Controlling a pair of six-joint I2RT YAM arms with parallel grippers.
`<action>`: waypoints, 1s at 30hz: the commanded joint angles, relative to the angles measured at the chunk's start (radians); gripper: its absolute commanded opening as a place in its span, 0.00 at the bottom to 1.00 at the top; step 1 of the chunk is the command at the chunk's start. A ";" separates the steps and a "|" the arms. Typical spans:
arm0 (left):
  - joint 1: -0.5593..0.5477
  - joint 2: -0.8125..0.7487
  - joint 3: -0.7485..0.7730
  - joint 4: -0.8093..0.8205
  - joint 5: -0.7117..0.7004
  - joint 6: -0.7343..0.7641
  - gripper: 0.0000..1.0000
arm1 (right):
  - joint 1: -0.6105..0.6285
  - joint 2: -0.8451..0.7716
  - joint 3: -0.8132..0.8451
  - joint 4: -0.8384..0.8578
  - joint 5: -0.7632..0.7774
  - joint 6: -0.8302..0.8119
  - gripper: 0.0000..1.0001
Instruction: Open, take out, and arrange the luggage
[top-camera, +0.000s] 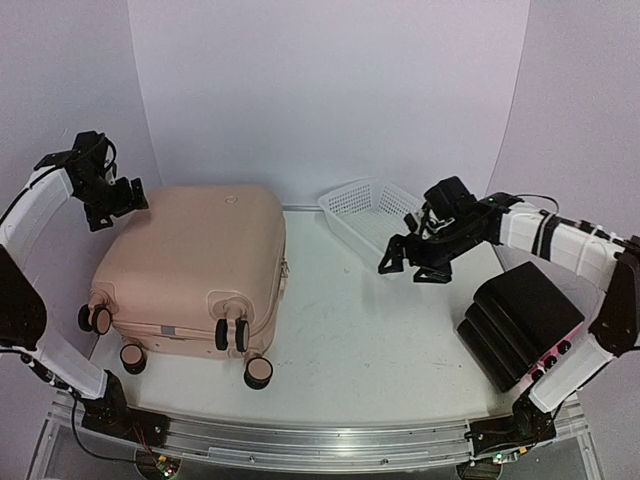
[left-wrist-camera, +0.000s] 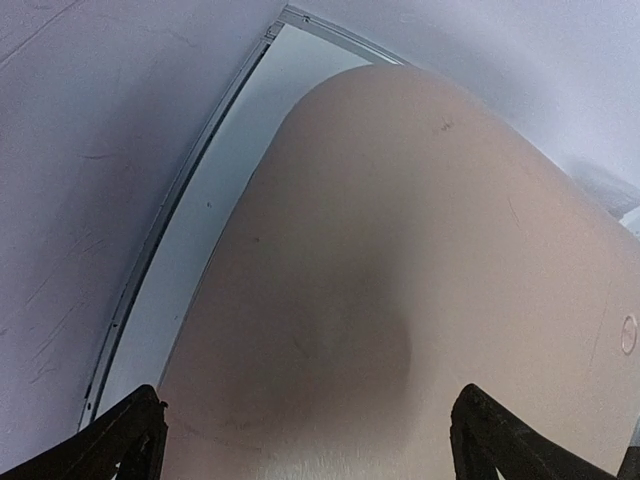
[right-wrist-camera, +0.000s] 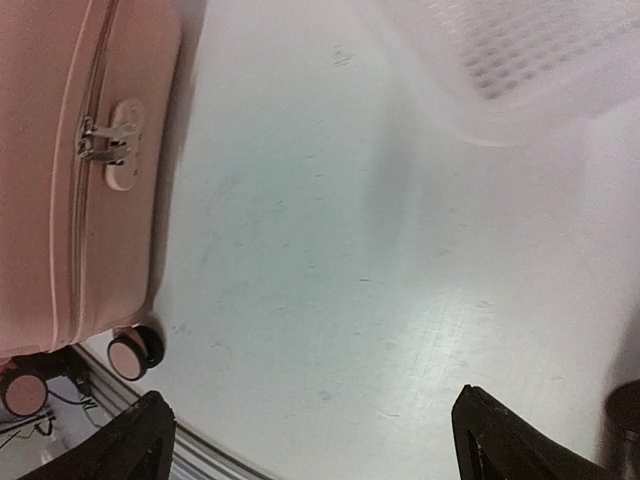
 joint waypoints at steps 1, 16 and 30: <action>0.059 0.121 0.128 -0.007 0.104 -0.029 0.99 | 0.094 0.124 0.124 0.207 -0.146 0.129 0.98; 0.067 0.413 0.252 0.099 0.455 -0.024 0.94 | 0.261 0.546 0.465 0.552 -0.282 0.430 0.98; -0.198 0.575 0.350 0.103 0.607 -0.026 0.90 | 0.410 0.533 0.421 0.615 -0.112 0.365 0.98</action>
